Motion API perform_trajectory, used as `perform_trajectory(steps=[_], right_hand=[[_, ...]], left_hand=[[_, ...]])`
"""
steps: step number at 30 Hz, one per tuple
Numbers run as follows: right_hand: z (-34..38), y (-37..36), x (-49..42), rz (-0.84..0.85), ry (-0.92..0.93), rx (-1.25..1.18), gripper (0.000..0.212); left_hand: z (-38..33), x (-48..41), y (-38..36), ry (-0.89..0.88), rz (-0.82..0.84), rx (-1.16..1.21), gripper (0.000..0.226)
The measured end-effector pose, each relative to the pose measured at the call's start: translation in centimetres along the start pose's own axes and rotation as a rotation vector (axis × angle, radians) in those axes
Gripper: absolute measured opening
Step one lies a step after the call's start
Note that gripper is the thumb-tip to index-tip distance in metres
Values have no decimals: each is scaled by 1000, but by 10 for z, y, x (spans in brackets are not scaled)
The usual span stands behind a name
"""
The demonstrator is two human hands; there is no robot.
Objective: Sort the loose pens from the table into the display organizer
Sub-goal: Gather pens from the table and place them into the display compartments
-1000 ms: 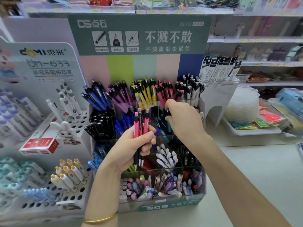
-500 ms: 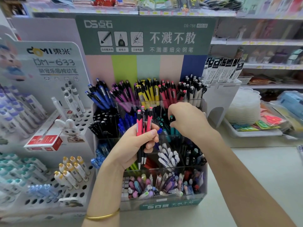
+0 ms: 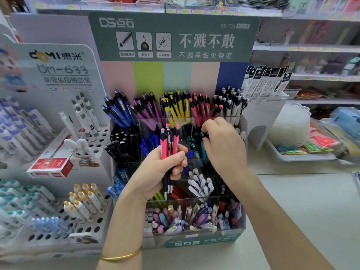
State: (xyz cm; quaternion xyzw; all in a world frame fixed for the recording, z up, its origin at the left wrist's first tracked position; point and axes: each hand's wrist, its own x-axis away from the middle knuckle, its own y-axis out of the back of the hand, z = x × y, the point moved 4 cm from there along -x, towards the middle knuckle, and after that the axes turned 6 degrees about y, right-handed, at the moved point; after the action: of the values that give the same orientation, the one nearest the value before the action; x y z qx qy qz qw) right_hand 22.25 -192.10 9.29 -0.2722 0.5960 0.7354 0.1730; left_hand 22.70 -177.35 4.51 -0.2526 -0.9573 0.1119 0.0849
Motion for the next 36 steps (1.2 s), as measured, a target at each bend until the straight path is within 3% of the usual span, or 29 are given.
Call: perform_trajectory(steps=[3, 6, 11, 16, 18, 22, 24, 27, 31, 34, 36], right_hand=[[4, -9, -1, 107, 167, 18, 49], [4, -22, 3, 190, 264, 78, 47], [8, -38, 6, 104, 279, 295, 32], [-4, -31, 6, -125, 244, 327, 13], [-10, -28, 7, -173, 206, 307, 18], [-5, -39, 20, -108, 278, 304, 34], [-8, -36, 22, -112, 288, 272, 32], [-17, -15, 18, -246, 208, 24, 27], [-21, 22, 8, -352, -62, -473, 25], [-14, 27, -2, -25, -255, -849, 20], [-5, 25, -7, 223, -267, -965, 27]], left_hand=[[-1, 0, 3, -10, 10, 13, 12], [-2, -1, 4, -22, 10, 25, 19], [-2, -2, 5, -22, 21, 43, 21], [-2, -5, 5, -16, 13, 32, 15], [-2, -6, 4, -16, 11, 28, 11], [-2, -7, 1, -7, 29, 21, 9], [-2, -8, 0, -6, 31, 18, 10], [-2, -9, -1, -4, 39, 17, 10], [-1, -11, -6, 0, 101, -7, 12], [-3, -12, -12, -3, 172, -27, 13], [-5, -13, -16, -10, 217, -39, 14]])
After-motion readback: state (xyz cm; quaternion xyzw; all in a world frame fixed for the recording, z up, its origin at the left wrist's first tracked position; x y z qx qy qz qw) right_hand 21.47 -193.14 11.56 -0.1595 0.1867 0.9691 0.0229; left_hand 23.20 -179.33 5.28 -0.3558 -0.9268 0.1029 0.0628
